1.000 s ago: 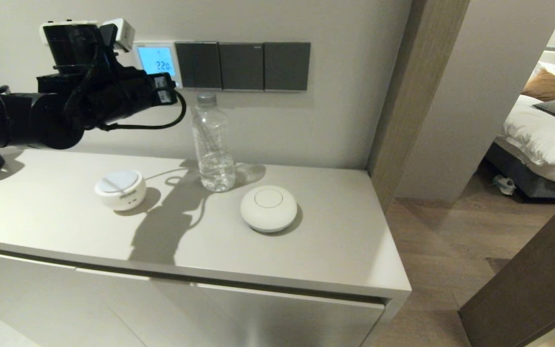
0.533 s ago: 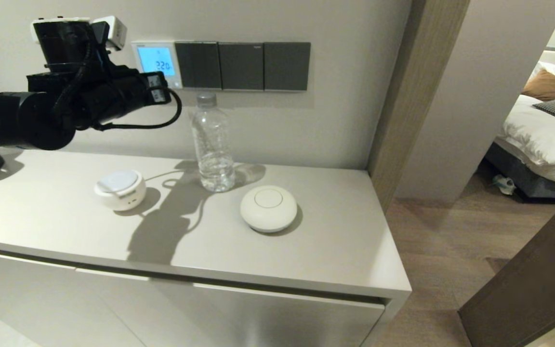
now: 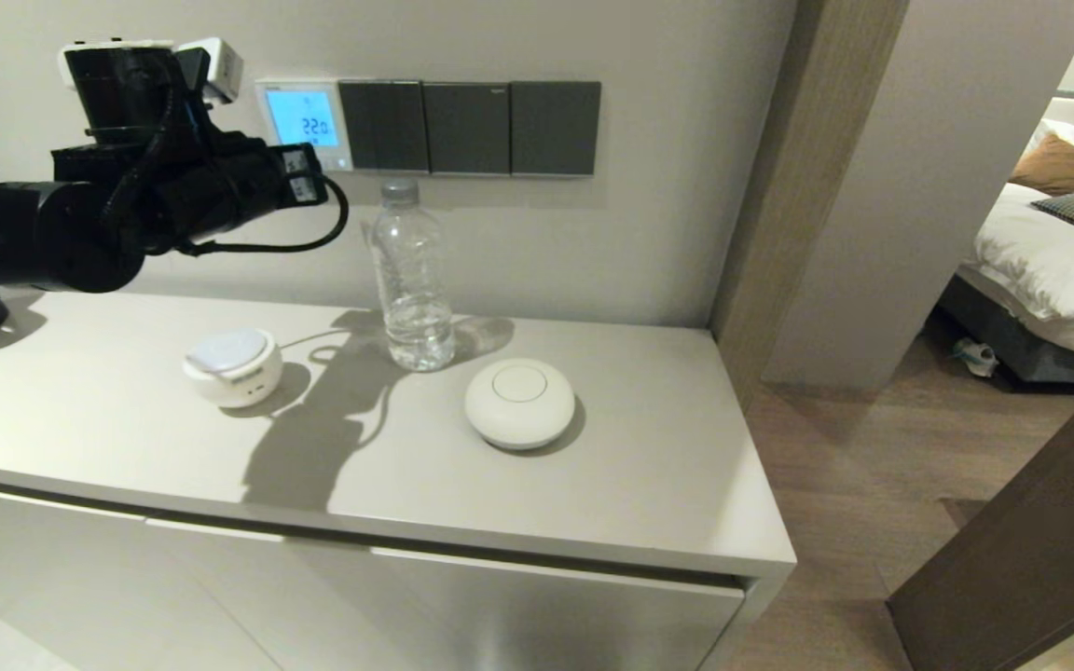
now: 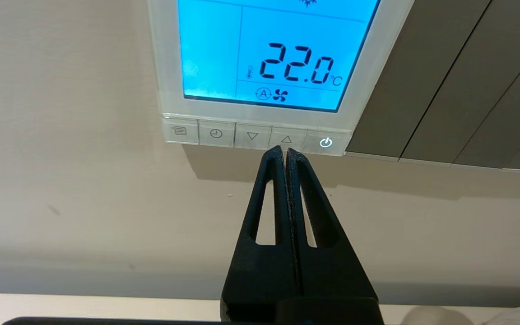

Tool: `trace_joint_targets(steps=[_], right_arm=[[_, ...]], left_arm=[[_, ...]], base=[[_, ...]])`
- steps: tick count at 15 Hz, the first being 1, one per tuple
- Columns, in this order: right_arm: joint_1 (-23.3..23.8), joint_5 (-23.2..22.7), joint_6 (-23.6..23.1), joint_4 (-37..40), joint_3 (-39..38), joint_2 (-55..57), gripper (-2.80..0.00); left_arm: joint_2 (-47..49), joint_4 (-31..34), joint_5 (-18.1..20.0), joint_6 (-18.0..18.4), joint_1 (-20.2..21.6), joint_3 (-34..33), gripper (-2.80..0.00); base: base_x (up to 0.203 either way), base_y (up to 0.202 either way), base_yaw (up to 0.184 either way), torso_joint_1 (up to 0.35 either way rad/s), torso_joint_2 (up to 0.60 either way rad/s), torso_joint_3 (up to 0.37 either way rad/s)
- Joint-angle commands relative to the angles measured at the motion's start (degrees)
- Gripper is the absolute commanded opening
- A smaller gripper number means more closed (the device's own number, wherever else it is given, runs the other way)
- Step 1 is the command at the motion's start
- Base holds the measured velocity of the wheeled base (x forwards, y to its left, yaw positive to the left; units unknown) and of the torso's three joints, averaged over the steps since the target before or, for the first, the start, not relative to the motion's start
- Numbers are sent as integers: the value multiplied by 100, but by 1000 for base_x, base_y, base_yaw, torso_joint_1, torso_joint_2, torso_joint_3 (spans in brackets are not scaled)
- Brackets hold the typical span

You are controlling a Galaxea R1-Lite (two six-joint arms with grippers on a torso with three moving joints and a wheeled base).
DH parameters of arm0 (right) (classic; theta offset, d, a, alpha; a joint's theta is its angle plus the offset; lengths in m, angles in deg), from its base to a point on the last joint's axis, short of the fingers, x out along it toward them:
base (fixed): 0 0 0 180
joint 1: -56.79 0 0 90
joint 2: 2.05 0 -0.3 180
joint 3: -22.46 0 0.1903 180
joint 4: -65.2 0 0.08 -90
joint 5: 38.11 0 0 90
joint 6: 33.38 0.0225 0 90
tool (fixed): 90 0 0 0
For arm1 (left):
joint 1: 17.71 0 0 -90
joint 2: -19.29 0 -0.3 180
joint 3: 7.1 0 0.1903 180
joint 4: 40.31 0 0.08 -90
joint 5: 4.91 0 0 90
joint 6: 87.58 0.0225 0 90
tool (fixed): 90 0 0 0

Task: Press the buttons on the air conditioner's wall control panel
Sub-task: Press the temperature increase button

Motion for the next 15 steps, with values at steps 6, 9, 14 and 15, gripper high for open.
trace_joint_targets(steps=[6,9,14,15], right_arm=[[-2,-1,0,-2,-18,2,-280],[-2,-1,0,-2,-18,2,-280],[-2,-1,0,-2,-18,2,-280],[-2,-1,0,-2,-18,2,-280]], left_arm=[[195,-15,2,-3,-7,103,-280],[323,-15,-6,-3,-7,195,-280],[332,-24,2,-20,-7,216,-280],[306,-24,2,-26,-7,207,-280]], base=[[0,0,0,0,0,0],[0,0,0,0,0,0],[0,0,0,0,0,0],[0,0,0,0,0,0]])
